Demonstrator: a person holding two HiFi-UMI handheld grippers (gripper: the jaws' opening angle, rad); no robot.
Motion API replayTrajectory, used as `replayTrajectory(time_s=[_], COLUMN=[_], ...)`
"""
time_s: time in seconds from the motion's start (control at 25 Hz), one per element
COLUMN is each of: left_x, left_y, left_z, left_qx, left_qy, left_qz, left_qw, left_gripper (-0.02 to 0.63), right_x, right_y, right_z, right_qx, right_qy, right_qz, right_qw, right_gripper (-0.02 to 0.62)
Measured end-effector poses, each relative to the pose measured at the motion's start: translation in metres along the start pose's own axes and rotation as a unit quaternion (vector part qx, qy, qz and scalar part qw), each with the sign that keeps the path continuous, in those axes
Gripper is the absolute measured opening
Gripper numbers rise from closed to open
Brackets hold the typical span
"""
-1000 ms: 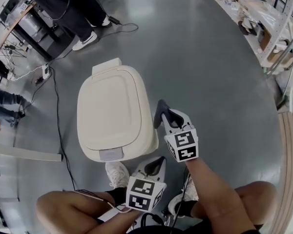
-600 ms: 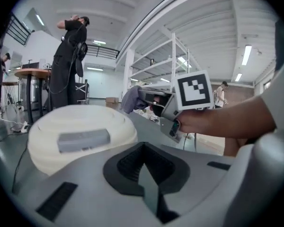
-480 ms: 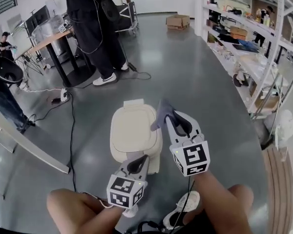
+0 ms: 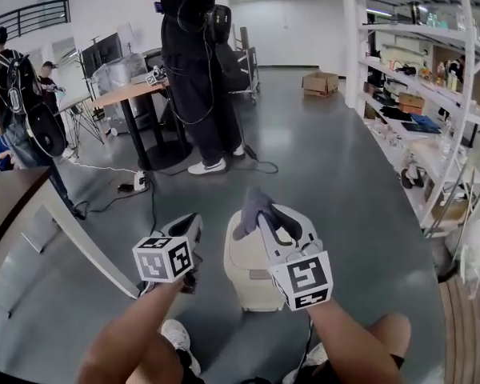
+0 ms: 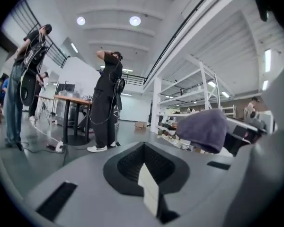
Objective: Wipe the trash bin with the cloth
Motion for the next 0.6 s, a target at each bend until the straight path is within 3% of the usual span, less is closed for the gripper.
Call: replayTrajectory(time_s=[0.12,0.24,0.6], left_x=[-0.014,-0.002,0.045], left_y=[-0.009,-0.012,0.000], left_z=[-0.024,-0.049,-0.109], left_qx=[-0.004,-0.008,0.042], left_qy=[0.026,0.027,0.039], left_qz=[0.019,0.030,-0.001], left_qw=[0.9995,0.9991,0.9983], left_gripper=[-0.003,-0.003,-0.003], right_x=[0.004,0.020,0.076], right_y=[0.017,0.034,0.083], right_z=[-0.021,-0.044,-0.118], right_qx=[0.003,0.017,0.113], right_qy=[0.005,0.014,0.053], right_qz=[-0.012,-0.025,-0.063], right_qw=[1.000,0.999,0.990], right_gripper=[0.066,0.067,0.067])
Point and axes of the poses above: the fingertips, and each gripper's own axes: y forward along the fingers, z to its right, x out of its underside, the point moved 4 cm from there along -y, backward along the fingers, and after that the axes turned 10 degrees about z, right-handed, at the moved point
